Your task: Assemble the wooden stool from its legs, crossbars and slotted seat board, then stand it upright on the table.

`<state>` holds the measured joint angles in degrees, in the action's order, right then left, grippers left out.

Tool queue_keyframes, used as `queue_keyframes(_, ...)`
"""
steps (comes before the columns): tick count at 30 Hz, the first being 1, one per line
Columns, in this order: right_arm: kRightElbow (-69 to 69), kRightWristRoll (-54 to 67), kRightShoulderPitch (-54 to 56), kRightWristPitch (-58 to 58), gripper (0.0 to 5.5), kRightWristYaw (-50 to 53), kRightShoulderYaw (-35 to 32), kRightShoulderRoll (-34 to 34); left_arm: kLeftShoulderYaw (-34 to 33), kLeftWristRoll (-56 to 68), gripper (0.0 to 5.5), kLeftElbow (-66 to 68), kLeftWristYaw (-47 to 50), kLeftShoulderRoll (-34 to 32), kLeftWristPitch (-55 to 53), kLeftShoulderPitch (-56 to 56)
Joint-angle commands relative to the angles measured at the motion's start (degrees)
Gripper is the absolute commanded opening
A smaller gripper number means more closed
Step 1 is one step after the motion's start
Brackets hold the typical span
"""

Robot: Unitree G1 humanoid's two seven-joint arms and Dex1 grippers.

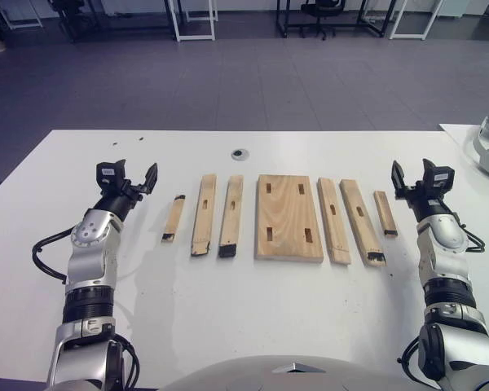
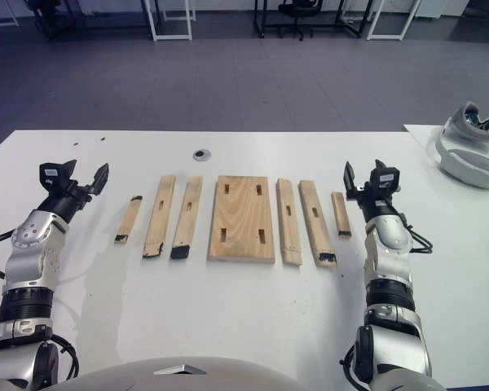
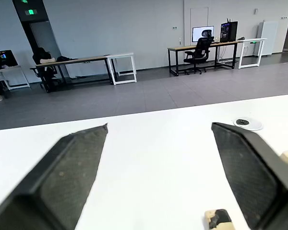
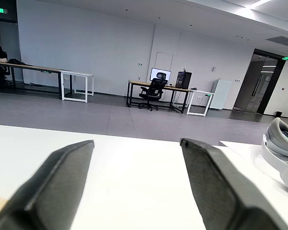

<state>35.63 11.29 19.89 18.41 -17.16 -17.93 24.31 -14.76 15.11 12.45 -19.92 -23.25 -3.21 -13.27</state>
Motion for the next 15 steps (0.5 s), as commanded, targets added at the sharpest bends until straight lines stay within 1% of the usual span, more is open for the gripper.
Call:
queue_keyframes(1, -0.22, 0.19, -0.45, -0.87, 3.36, -0.22, -0.16, 0.49, 1.14, -0.16, 3.99, -2.06, -0.22, 1.00, -1.94, 2.29)
queue_keyframes(15, 0.57, 0.13, -0.48, -0.40, 3.36, -0.05, -0.16, 0.02, 1.10, -0.69, 3.99, -0.66, -0.39, 0.45, -2.77, 2.07)
